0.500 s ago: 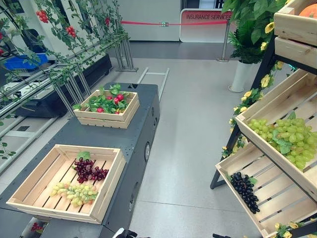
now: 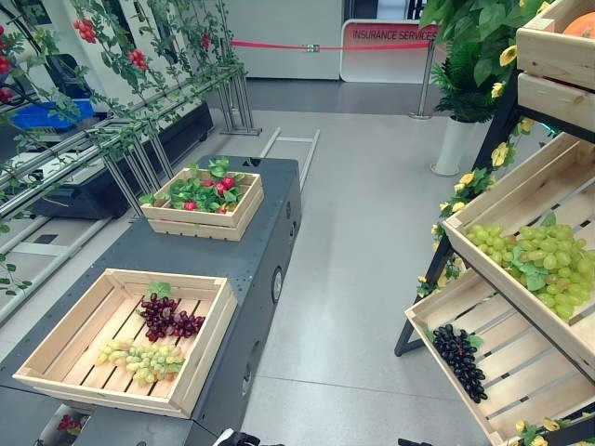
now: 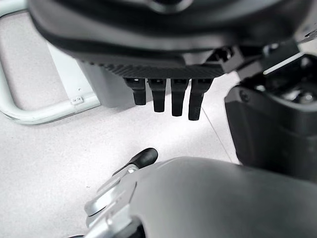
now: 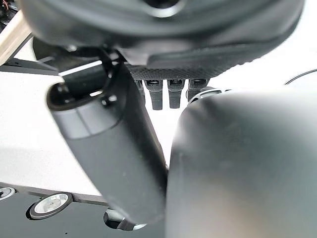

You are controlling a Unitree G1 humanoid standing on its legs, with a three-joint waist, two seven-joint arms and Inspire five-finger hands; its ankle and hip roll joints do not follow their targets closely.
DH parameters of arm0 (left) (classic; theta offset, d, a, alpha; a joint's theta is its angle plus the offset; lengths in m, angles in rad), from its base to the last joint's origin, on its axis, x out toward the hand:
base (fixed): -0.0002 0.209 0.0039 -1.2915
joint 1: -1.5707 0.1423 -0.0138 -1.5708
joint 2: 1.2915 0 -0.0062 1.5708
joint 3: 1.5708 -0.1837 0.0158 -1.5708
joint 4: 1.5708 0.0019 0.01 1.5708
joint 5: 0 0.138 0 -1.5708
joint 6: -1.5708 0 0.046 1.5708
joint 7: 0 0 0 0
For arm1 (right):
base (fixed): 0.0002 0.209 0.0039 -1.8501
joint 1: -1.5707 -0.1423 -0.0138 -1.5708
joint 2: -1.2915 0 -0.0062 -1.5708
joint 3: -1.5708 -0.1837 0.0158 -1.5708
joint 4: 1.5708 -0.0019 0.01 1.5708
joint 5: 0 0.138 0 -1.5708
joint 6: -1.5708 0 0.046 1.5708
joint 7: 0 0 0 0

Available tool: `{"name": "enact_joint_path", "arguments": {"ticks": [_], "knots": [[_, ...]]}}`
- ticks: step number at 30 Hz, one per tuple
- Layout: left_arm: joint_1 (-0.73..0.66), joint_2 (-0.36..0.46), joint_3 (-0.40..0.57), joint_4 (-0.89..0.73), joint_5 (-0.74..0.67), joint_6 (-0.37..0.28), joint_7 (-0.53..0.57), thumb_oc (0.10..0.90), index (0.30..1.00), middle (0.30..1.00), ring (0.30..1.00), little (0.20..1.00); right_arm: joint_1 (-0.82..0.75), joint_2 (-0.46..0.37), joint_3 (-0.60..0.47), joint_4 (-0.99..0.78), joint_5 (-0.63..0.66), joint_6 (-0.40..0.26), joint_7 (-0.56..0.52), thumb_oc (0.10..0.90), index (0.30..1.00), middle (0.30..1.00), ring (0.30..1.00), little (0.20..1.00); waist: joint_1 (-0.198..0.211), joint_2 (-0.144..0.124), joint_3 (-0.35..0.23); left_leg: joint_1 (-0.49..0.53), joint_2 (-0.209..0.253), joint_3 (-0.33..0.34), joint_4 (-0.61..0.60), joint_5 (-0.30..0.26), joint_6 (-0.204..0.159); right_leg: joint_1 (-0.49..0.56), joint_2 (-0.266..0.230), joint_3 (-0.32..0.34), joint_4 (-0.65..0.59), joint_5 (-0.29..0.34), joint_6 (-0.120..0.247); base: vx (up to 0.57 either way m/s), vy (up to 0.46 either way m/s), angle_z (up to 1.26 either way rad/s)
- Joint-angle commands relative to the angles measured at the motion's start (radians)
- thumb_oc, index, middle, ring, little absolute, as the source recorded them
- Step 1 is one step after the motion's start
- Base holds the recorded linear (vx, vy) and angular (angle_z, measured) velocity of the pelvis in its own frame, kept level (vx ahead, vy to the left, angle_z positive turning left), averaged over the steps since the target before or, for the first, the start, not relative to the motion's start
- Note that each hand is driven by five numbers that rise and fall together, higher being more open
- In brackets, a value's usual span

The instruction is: Pick up the fruits from the basket on one side to the basket on the other side

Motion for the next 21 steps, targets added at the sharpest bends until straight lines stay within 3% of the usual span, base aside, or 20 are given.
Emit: {"name": "enact_joint_path", "arguments": {"ticks": [1, 6, 11, 13, 14, 16, 17, 18, 21], "knots": [[-0.107, -0.064, -0.002, 0.041, -0.014, -0.058, 0.032, 0.8, 0.9, 0.9, 0.9, 0.9, -0.087, 0.076, 0.054, 0.027, 0.002, 0.012, 0.038, 0.8, 0.9, 0.9, 0.9, 0.9, 0.018, -0.004, 0.065, 0.041, -0.065, 0.001, 0.009, -0.137, 0.025, 0.035, 0.027, -0.001, 0.006, -0.069, -0.034, -0.01, -0.062, 0.09], [-0.106, -0.058, -0.007, 0.033, 0.003, -0.084, 0.068, 0.8, 0.9, 0.9, 0.9, 0.9, -0.093, 0.068, 0.06, 0.026, 0.003, 0.024, 0.039, 0.8, 0.9, 0.9, 0.9, 0.9, 0.017, 0.012, 0.078, 0.027, -0.063, -0.005, 0.009, -0.125, 0.017, 0.028, 0.028, -0.009, 0.006, -0.074, -0.04, -0.02, -0.101, 0.08], [-0.132, -0.06, -0.044, 0.005, 0.014, -0.097, 0.072, 0.8, 0.9, 0.9, 0.9, 0.9, -0.13, 0.026, 0.069, 0.004, -0.037, 0.053, 0.026, 0.8, 0.9, 0.9, 0.9, 0.9, 0.011, 0.051, 0.123, -0.038, -0.065, 0.013, 0.045, -0.089, -0.006, -0.024, 0.004, -0.031, 0.03, -0.073, -0.056, -0.09, 0.002, 0.01], [-0.146, -0.06, -0.05, -0.001, 0.021, -0.124, 0.076, 0.8, 0.9, 0.9, 0.9, 0.9, -0.124, 0.01, 0.062, -0.001, -0.073, 0.057, 0.026, 0.8, 0.9, 0.9, 0.9, 0.9, 0.002, 0.059, 0.135, -0.066, -0.068, 0.044, 0.073, -0.083, -0.013, -0.031, -0.007, -0.044, 0.047, -0.076, -0.057, -0.05, 0.102, 0.15], [-0.156, -0.058, -0.054, -0.008, 0.032, -0.139, 0.069, 0.8, 0.9, 0.9, 0.9, 0.9, -0.117, 0.001, 0.053, 0.0, -0.078, 0.052, 0.018, 0.8, 0.9, 0.9, 0.9, 0.9, -0.004, 0.062, 0.141, -0.084, -0.062, 0.095, 0.08, -0.076, -0.022, -0.028, -0.016, -0.065, 0.055, -0.081, -0.053, -0.02, 0.141, 0.29], [-0.177, -0.053, -0.064, -0.024, 0.054, -0.15, 0.033, 0.8, 0.9, 0.9, 0.9, 0.9, -0.101, -0.014, 0.02, 0.014, -0.045, 0.029, -0.021, 0.8, 0.9, 0.9, 0.9, 0.9, -0.029, 0.065, 0.149, -0.09, -0.015, 0.296, 0.045, -0.044, -0.053, 0.002, -0.042, -0.151, 0.067, -0.109, -0.037, -0.04, 0.174, 0.66], [-0.18, -0.054, -0.067, -0.024, 0.064, -0.146, 0.03, 0.8, 0.9, 0.9, 0.9, 0.9, -0.098, -0.015, 0.01, 0.017, -0.021, 0.022, -0.037, 0.8, 0.9, 0.9, 0.9, 0.9, -0.03, 0.064, 0.147, -0.095, -0.001, 0.333, 0.025, -0.025, -0.061, 0.009, -0.045, -0.175, 0.068, -0.114, -0.036, 0.0, 0.2, 1.43], [-0.182, -0.057, -0.063, -0.015, 0.044, -0.121, 0.004, 0.8, 0.9, 0.9, 0.9, 0.9, -0.103, -0.017, -0.01, 0.026, 0.007, 0.016, -0.065, 0.8, 0.9, 0.9, 0.9, 0.9, -0.027, 0.058, 0.141, -0.095, 0.008, 0.346, 0.021, -0.018, -0.059, 0.017, -0.051, -0.194, 0.078, -0.124, -0.035, 0.07, 0.189, 1.39], [-0.176, -0.063, -0.027, 0.006, -0.005, -0.116, 0.025, 0.8, 0.9, 0.9, 0.9, 0.9, -0.113, -0.011, -0.039, 0.041, 0.023, 0.015, -0.07, 0.8, 0.9, 0.9, 0.9, 0.9, -0.01, 0.046, 0.122, -0.068, -0.014, 0.299, 0.014, -0.044, -0.03, 0.028, -0.063, -0.191, 0.111, -0.139, -0.023, 0.17, 0.224, 1.25]]}}
